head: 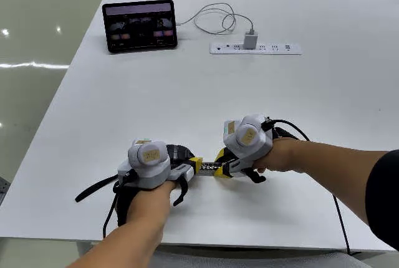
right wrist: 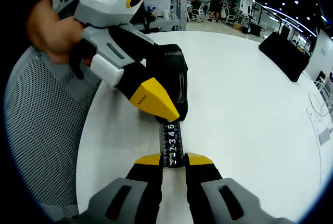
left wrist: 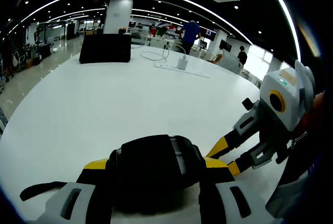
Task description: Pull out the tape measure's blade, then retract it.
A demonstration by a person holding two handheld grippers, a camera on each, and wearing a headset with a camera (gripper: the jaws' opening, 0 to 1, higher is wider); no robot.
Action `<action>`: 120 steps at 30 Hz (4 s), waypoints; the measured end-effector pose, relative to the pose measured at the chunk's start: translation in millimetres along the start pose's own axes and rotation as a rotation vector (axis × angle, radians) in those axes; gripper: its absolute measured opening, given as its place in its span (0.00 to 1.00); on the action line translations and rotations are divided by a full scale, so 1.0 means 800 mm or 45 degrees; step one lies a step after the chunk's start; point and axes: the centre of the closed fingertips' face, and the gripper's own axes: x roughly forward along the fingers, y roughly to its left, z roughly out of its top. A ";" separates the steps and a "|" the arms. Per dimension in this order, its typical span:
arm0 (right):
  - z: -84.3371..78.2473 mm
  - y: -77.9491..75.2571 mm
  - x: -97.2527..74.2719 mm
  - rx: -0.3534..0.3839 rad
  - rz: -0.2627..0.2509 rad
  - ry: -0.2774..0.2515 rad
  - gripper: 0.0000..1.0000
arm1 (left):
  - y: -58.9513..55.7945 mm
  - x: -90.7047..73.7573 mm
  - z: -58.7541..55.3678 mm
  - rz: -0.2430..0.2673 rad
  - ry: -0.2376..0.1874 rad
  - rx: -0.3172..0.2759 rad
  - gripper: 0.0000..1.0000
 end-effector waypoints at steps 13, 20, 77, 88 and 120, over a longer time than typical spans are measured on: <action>0.010 -0.002 0.009 -0.025 -0.004 -0.007 0.11 | 0.000 0.000 0.000 -0.013 0.003 -0.016 0.63; 0.017 0.000 0.013 -0.018 -0.003 -0.027 0.11 | 0.000 0.000 -0.001 -0.015 0.006 -0.018 0.63; 0.038 0.001 0.029 0.034 -0.012 -0.100 0.12 | 0.001 0.000 0.001 -0.025 -0.002 -0.021 0.64; 0.038 0.002 0.029 0.048 -0.011 -0.094 0.12 | -0.001 -0.002 0.000 -0.037 0.006 -0.008 0.64; 0.039 0.023 0.002 0.079 -0.079 -0.144 0.28 | -0.006 -0.021 0.005 -0.196 0.107 0.135 0.86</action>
